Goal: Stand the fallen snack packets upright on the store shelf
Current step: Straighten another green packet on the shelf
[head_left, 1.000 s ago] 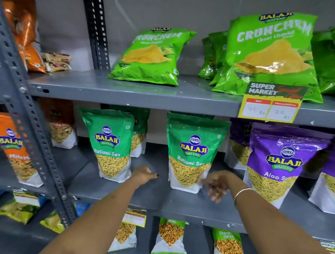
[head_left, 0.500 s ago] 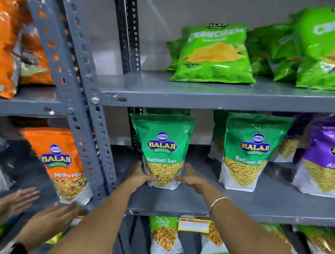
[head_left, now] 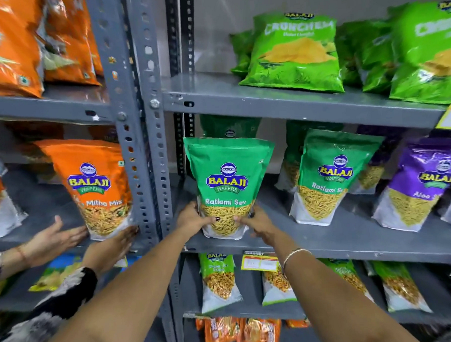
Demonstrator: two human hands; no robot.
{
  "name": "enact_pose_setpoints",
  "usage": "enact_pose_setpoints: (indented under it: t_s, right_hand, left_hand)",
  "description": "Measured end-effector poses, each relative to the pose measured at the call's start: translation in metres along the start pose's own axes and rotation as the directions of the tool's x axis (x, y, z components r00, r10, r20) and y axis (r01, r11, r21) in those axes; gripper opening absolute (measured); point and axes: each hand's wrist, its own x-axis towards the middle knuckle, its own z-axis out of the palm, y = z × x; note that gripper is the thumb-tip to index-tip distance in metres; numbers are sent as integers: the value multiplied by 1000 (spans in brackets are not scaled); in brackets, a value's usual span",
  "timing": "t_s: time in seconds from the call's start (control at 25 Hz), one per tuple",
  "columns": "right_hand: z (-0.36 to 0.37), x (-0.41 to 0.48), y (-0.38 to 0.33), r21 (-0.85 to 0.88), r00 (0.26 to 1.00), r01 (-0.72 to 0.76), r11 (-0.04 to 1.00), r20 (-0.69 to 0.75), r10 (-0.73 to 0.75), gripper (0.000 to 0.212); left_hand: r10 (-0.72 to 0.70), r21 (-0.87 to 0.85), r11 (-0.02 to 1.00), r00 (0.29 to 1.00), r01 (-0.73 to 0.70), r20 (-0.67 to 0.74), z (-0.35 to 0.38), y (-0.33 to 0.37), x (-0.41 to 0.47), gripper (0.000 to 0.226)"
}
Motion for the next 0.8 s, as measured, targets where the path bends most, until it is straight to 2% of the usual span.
enact_pose_setpoints:
  t_s: [0.24, 0.4, 0.52, 0.56, 0.6, 0.68, 0.76, 0.8]
  right_hand:
    - [-7, -22, -5, 8, 998, 0, 1000, 64, 0, 58]
    - [-9, -28, -8, 20, 995, -37, 999, 90, 35, 57]
    - [-11, -32, -12, 1, 992, -39, 999, 119, 38, 60]
    - [-14, -30, -10, -20, 991, -50, 999, 125, 52, 65]
    - [-18, -27, -7, -36, 989, -63, 997, 128, 67, 73]
    - [-34, -26, 0, -88, 991, -106, 990, 74, 113, 87]
    - [-65, -23, 14, -130, 990, -142, 981, -28, 139, 82]
    - [-86, -24, 20, -158, 986, -162, 974, -74, 152, 71]
  left_hand:
    - [-5, 125, 992, 999, 9, -34, -2, 8, -25, 64]
    - [-13, 51, 999, 1000, 13, -8, -2, 5, -24, 66]
    - [-63, 113, 992, 991, 50, 117, -8, 10, -24, 86]
    - [-128, 191, 978, 970, 89, 206, -11, 14, -25, 91]
    - [-239, 323, 936, 927, 140, 291, -12, 18, -28, 86]
    - [-471, 602, 778, 802, 181, 368, -10, 26, -32, 67]
    - [-557, 720, 687, 705, 97, 438, 9, 42, -39, 56]
    - [-576, 743, 667, 670, 55, 468, 28, 50, -42, 54]
